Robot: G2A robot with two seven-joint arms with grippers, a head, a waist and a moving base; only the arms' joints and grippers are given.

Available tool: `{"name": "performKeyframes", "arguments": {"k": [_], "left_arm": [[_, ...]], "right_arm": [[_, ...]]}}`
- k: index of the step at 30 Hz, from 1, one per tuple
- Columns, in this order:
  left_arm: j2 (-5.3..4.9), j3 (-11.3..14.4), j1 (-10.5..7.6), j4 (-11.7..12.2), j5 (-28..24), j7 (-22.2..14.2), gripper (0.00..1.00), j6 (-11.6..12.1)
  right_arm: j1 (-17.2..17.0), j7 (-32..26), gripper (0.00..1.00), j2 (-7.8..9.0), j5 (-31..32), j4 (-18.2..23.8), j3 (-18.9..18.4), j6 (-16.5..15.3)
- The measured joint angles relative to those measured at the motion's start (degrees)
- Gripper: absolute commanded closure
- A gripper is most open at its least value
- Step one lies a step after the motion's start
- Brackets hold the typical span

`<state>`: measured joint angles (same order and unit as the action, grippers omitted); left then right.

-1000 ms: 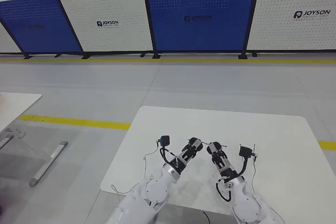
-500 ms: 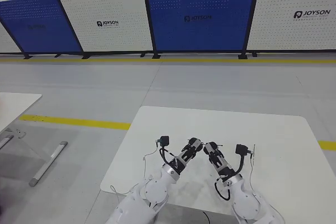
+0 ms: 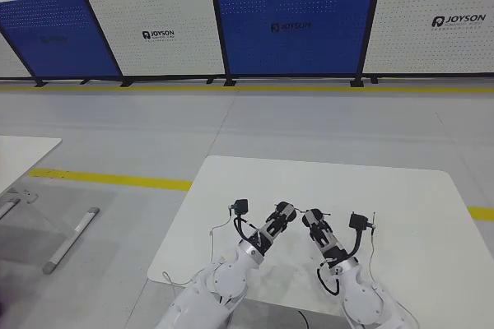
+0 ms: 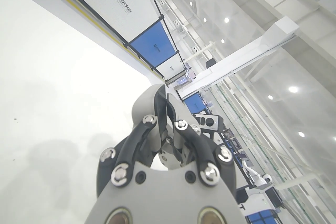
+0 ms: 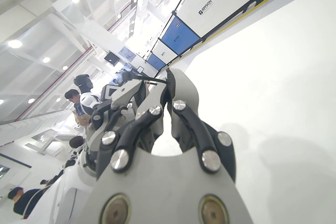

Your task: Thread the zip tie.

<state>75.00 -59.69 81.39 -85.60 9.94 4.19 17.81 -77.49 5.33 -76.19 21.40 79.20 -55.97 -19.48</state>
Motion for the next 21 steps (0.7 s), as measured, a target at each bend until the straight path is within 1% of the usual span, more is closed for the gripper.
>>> {"name": "performKeyframes", "arguments": {"k": [4, 10, 11, 12, 15, 16, 18, 20, 21], "left_arm": [[0.12, 0.65, -0.46, 0.47, 0.89, -0.34, 1.0, -0.91], [0.23, 0.91, -0.51, 0.4, 0.86, -0.15, 1.0, -0.94], [0.24, 0.91, -0.48, 0.37, 0.81, -0.11, 0.92, -0.92], [0.24, 0.9, -0.45, 0.32, 0.77, -0.06, 0.89, -0.9], [0.26, 0.86, -0.38, 0.24, 0.68, 0.07, 0.75, -0.9], [0.27, 0.84, -0.35, 0.2, 0.65, 0.15, 0.65, -0.91], [0.28, 0.8, -0.3, 0.16, 0.64, 0.25, 0.63, -0.92], [0.29, 0.75, -0.25, 0.13, 0.65, 0.42, 0.58, -0.97], [0.3, 0.73, -0.23, 0.12, 0.65, 0.48, 0.58, -1.0]], "right_arm": [[-0.3, 0.35, 1.0, 0.04, 0.3, 0.15, -0.2, 0.0], [-0.31, 0.01, 1.0, 0.01, 0.27, -0.01, -0.53, 0.0], [-0.31, -0.04, 1.0, 0.0, 0.27, -0.03, -0.57, 0.0], [-0.31, -0.08, 1.0, -0.01, 0.28, -0.06, -0.62, 0.0], [-0.32, -0.11, 1.0, -0.05, 0.36, -0.12, -0.72, 0.0], [-0.32, -0.11, 1.0, -0.07, 0.41, -0.16, -0.77, 0.0], [-0.32, -0.09, 1.0, -0.1, 0.51, -0.22, -0.84, 0.0], [-0.33, -0.06, 1.0, -0.15, 0.58, -0.29, -0.92, 0.0], [-0.33, -0.05, 1.0, -0.17, 0.61, -0.31, -0.94, 0.0]]}}
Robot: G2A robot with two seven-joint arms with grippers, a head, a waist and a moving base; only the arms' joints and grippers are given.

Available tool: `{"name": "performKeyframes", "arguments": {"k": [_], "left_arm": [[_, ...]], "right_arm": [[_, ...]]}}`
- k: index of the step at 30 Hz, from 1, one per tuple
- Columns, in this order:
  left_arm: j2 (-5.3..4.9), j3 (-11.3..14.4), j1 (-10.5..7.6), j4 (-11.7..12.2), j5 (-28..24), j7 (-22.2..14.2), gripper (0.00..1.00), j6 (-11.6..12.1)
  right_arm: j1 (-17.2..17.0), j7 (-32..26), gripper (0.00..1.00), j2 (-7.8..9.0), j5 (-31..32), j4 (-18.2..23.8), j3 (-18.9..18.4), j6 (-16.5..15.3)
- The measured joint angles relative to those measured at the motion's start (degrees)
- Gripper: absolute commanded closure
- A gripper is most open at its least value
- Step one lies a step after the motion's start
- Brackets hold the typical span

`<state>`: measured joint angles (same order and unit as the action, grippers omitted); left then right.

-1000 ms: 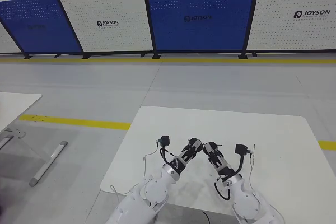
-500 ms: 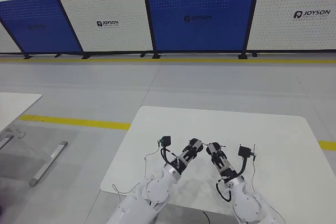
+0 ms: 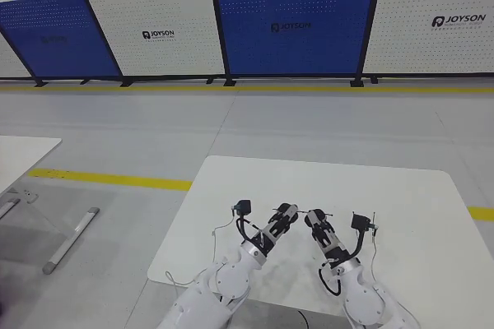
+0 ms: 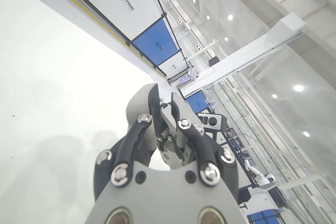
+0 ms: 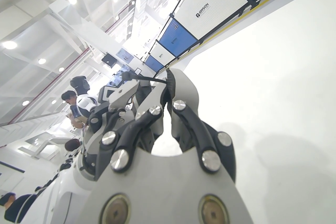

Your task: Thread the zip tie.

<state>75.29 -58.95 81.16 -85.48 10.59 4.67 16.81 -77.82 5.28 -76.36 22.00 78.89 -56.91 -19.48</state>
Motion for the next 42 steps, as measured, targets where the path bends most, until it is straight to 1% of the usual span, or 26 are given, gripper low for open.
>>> {"name": "performKeyframes", "arguments": {"k": [4, 10, 12, 13, 23, 24, 26, 28, 30, 34, 42], "left_arm": [[0.02, -0.07, 0.05, -0.03, 0.05, 0.13, 0.59, -0.11], [0.02, -0.04, 0.1, 0.11, 0.67, -0.1, 0.65, -0.72], [0.04, 0.09, 0.05, 0.18, 0.93, -0.24, 0.7, -0.95], [0.05, 0.21, 0.01, 0.2, 1.13, -0.31, 0.71, -1.07], [0.23, 0.88, -0.45, 0.57, 2.24, -0.21, 0.77, -1.84], [0.24, 0.9, -0.48, 0.61, 2.27, -0.18, 0.8, -1.87], [0.27, 0.93, -0.57, 0.73, 2.31, -0.08, 0.83, -1.95], [0.3, 0.94, -0.64, 0.84, 2.31, 0.0, 0.89, -2.0], [0.31, 0.92, -0.68, 0.93, 2.27, 0.03, 0.91, -2.06], [0.34, 0.84, -0.78, 1.06, 2.12, -0.04, 0.99, -2.25], [0.4, 0.65, -1.04, 1.07, 1.64, -0.28, 1.0, -2.46]], "right_arm": [[0.09, 0.12, 1.0, -0.15, 0.1, -0.18, -0.04, 0.0], [0.11, 0.69, 1.0, -0.39, 0.65, -0.39, -0.08, 0.0], [0.06, 0.88, 1.0, -0.45, 0.89, -0.4, -0.12, 0.0], [0.0, 1.03, 1.0, -0.49, 1.12, -0.4, -0.14, 0.0], [-0.4, 1.33, 1.0, -0.85, 2.69, -0.15, 0.15, 0.0], [-0.42, 1.3, 1.0, -0.88, 2.78, -0.12, 0.17, 0.0], [-0.45, 1.26, 1.0, -0.95, 2.92, -0.06, 0.19, 0.0], [-0.46, 1.23, 1.0, -1.02, 2.96, -0.01, 0.19, 0.0], [-0.44, 1.19, 1.0, -1.07, 2.96, 0.02, 0.16, 0.0], [-0.34, 1.09, 1.0, -1.21, 2.69, 0.02, 0.05, 0.0], [-0.1, 0.49, 1.0, -1.43, 2.6, -0.11, -0.1, 0.0]]}}
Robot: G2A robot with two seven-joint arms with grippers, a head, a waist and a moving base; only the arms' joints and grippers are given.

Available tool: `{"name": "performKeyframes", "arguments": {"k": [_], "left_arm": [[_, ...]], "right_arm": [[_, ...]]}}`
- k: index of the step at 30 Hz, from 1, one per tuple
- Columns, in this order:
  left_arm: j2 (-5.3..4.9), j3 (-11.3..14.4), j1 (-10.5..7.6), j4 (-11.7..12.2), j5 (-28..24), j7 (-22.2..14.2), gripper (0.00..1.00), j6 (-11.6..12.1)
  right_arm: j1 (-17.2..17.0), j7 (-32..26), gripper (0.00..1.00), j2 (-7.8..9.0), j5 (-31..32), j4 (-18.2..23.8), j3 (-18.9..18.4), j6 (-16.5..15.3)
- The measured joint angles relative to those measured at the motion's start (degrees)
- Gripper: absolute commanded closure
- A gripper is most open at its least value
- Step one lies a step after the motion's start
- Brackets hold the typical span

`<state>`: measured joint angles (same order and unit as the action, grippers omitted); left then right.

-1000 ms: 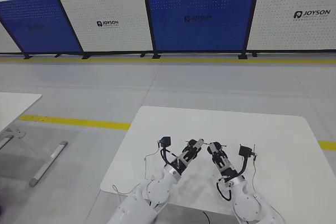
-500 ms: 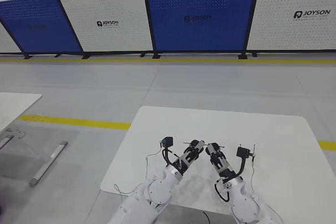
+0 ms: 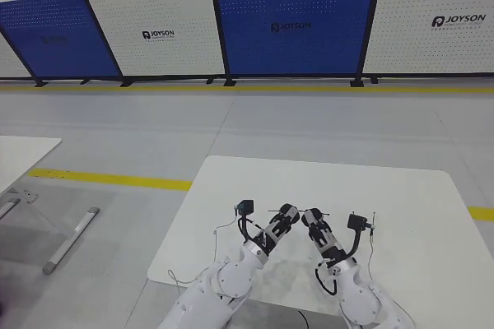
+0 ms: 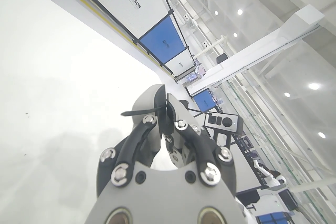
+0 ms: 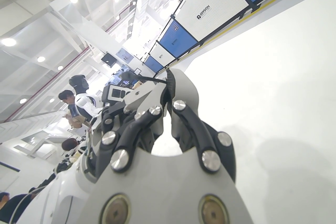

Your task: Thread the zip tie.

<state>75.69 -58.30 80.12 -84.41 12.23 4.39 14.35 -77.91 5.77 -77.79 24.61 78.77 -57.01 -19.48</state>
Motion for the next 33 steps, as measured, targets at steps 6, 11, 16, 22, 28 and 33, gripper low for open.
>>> {"name": "performKeyframes", "arguments": {"k": [6, 11, 16, 22, 28, 33], "left_arm": [[-0.01, -0.19, -0.04, -0.14, -0.52, -0.48, 1.0, 1.05], [-0.06, -0.33, -0.02, -0.11, -0.37, -1.0, 1.0, 1.22], [-0.1, -0.5, 0.11, -0.21, 0.03, -0.82, 1.0, 1.1], [0.01, -0.4, 0.08, -0.1, 0.3, 0.07, 1.0, 0.73], [0.13, -0.12, -0.06, 0.13, 0.43, 0.48, 1.0, 0.47], [0.19, -0.02, -0.04, 0.08, 0.61, 0.74, 1.0, 0.52]], "right_arm": [[0.34, -1.88, 1.0, -0.1, -0.22, -0.07, -0.02, 0.0], [0.35, -2.12, 1.0, -0.07, 0.03, 0.37, -0.25, 0.0], [0.11, -2.0, 0.76, -0.03, -0.07, 0.63, -0.68, 0.0], [-0.33, -1.98, 0.35, 0.0, -0.74, 0.94, -1.14, 0.0], [-0.99, -1.3, 0.53, 0.15, -0.68, 1.87, -1.44, 0.0], [-1.19, -0.85, 0.63, 0.23, -0.51, 2.16, -1.56, 0.0]]}}
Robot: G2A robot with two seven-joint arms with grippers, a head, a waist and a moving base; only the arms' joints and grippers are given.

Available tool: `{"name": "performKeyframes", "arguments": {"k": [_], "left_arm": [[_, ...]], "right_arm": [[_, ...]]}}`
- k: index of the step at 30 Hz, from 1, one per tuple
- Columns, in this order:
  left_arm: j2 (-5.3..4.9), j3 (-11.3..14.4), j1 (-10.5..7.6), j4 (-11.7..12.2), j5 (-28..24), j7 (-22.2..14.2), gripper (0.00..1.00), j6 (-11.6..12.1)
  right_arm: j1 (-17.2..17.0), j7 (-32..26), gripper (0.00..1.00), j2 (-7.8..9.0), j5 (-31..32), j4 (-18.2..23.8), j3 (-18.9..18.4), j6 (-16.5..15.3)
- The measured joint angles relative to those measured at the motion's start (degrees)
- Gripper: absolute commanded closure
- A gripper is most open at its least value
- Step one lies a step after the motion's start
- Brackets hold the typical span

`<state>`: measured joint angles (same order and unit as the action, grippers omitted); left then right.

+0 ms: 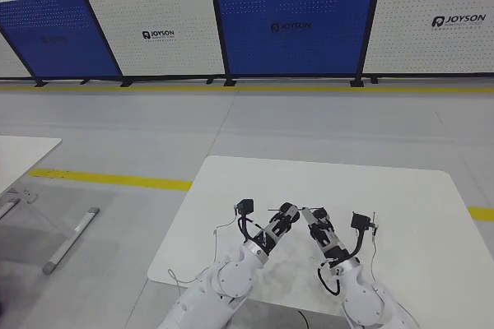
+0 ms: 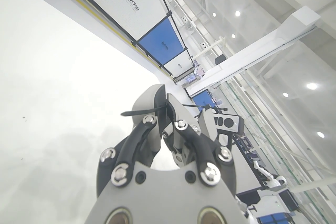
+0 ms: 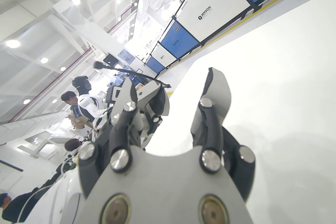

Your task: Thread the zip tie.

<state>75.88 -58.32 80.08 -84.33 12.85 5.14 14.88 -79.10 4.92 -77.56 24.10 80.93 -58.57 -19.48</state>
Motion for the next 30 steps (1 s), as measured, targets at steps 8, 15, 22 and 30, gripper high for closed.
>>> {"name": "performKeyframes", "arguments": {"k": [8, 15, 22, 30], "left_arm": [[0.04, -0.06, 0.04, -0.05, 0.12, -0.01, 1.0, -0.14], [0.05, -0.1, 0.04, -0.02, 0.4, -0.08, 1.0, 0.05], [0.04, -0.16, 0.08, -0.05, 0.49, -0.41, 1.0, 0.13], [0.07, -0.17, 0.1, -0.06, 0.56, -0.47, 1.0, 0.27]], "right_arm": [[-0.69, 1.36, 1.0, 0.25, -0.14, 0.95, -0.58, 0.0], [-0.69, 1.5, 1.0, 0.36, -0.26, 1.19, -0.55, 0.0], [-0.15, 1.07, 1.0, 0.36, 0.3, 0.45, -0.2, 0.0], [0.3, 1.09, 1.0, 0.3, 2.17, -0.17, -0.08, 0.0]]}}
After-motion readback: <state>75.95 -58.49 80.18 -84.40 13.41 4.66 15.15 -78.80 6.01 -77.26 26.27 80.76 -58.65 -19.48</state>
